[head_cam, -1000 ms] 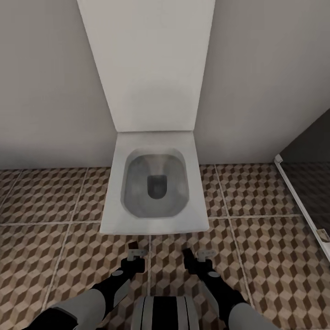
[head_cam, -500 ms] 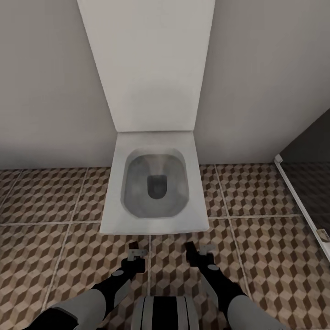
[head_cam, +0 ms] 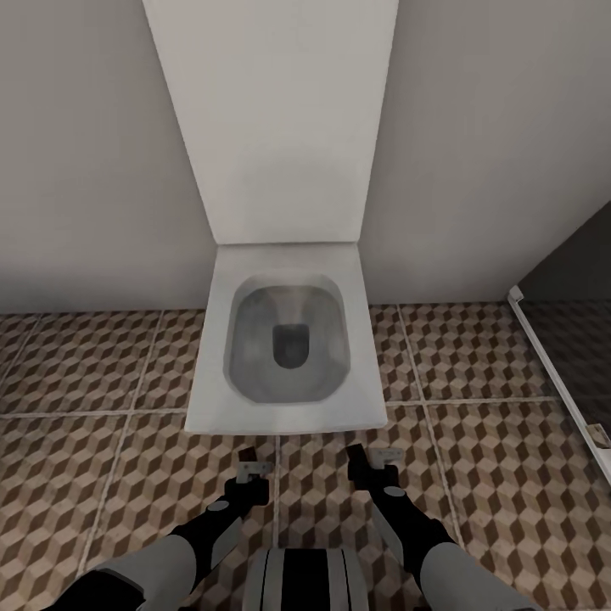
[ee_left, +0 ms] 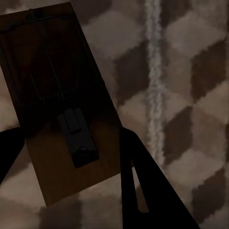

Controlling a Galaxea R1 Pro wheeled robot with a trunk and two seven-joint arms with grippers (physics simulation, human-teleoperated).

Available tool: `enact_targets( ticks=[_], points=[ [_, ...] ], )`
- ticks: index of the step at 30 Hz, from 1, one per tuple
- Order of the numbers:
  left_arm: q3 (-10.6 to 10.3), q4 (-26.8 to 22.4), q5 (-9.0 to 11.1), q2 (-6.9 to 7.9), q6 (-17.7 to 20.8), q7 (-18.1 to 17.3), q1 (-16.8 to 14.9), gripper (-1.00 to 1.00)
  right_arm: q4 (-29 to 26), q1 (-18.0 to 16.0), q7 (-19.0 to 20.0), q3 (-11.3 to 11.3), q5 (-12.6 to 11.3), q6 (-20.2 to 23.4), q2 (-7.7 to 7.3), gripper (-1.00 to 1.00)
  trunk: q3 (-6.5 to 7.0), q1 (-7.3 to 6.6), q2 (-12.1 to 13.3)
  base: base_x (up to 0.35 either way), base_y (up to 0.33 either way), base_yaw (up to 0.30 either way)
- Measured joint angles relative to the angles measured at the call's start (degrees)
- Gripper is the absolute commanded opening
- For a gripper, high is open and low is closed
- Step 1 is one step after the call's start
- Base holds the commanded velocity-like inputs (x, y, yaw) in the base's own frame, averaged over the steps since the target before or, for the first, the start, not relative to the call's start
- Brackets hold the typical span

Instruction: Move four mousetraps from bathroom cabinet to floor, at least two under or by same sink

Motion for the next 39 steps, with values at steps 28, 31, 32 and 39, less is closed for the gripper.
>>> enact_targets(
  ticks=[28,31,32,39],
  points=[
    [0.00,-0.05,0.00,0.00,0.00,0.00,0.00,-1.00,0.19,0.00,-3.32,0.01,0.11,0.01,-0.33,-1.00,0.00,0.00,0.00,0.000,0.000,0.000],
    [0.00,-0.05,0.00,0.00,0.00,0.00,0.00,-1.00,0.24,0.00,-3.89,0.03,0.13,0.01,-0.41,-1.00,0.00,0.00,0.00,0.000,0.000,0.000],
    [0.00,-0.05,0.00,0.00,0.00,0.00,0.00,-1.00,0.24,0.00,-4.11,0.03,0.13,0.01,-0.41,-1.00,0.00,0.00,0.00,0.000,0.000,0.000],
    [0.00,-0.05,0.00,0.00,0.00,0.00,0.00,-1.00,0.26,0.00,-6.13,0.05,0.13,0.02,-1.00,-1.00,0.00,0.00,0.00,0.000,0.000,0.000]
  ],
)
